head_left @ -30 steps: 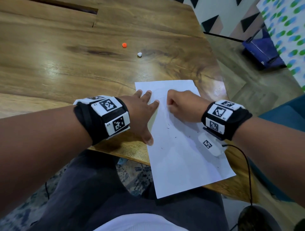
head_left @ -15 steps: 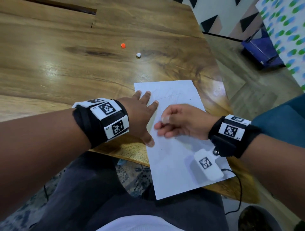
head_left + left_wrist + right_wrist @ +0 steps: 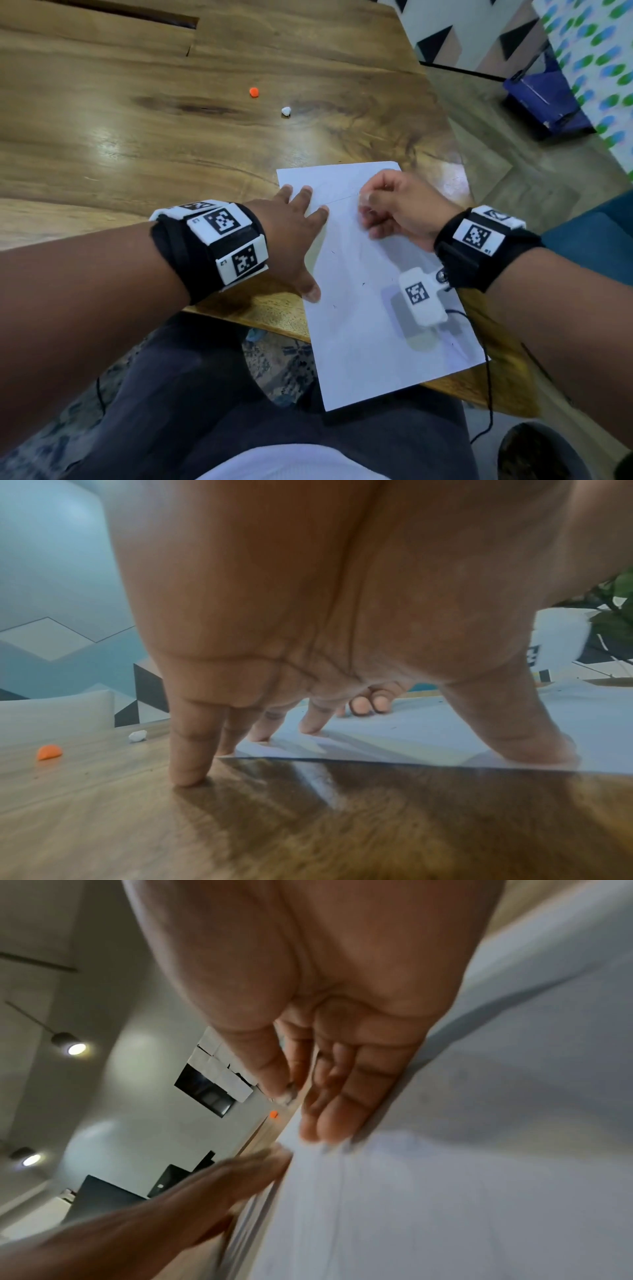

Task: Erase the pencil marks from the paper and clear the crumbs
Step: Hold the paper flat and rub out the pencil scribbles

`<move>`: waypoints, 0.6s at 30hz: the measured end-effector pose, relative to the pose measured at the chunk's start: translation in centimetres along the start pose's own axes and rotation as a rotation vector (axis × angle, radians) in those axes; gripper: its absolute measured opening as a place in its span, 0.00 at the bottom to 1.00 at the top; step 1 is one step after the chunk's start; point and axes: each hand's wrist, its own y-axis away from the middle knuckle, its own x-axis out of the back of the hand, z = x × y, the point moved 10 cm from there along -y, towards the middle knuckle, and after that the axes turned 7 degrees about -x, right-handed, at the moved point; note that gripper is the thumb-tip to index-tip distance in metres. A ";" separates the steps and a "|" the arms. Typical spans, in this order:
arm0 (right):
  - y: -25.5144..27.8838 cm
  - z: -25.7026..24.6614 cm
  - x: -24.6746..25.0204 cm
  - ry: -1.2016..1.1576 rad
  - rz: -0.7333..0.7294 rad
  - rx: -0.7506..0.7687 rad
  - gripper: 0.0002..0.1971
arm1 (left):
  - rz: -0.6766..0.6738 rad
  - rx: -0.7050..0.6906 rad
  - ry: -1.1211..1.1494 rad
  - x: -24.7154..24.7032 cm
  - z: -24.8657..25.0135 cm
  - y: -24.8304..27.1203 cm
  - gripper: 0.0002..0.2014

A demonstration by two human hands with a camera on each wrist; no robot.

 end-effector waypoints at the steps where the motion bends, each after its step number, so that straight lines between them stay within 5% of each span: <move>1: -0.3 -0.8 1.0 0.124 0.073 0.034 0.05 | 0.000 0.002 0.005 0.0 0.0 0.0 0.71; 8: -0.4 -2.6 -2.6 1.095 0.082 0.189 0.04 | 0.006 0.012 0.014 0.4 0.2 -0.1 0.71; 11: 0.5 -2.7 -3.5 1.136 0.087 0.241 0.04 | 0.000 0.018 -0.010 0.6 0.3 -0.1 0.70; 16: 4.2 -0.6 -7.4 1.222 -0.205 0.323 0.02 | -0.003 0.023 -0.010 0.6 0.4 -0.2 0.70; 18: 3.8 -0.8 -7.0 1.199 -0.182 0.328 0.03 | -0.003 0.021 -0.013 0.6 0.4 -0.1 0.70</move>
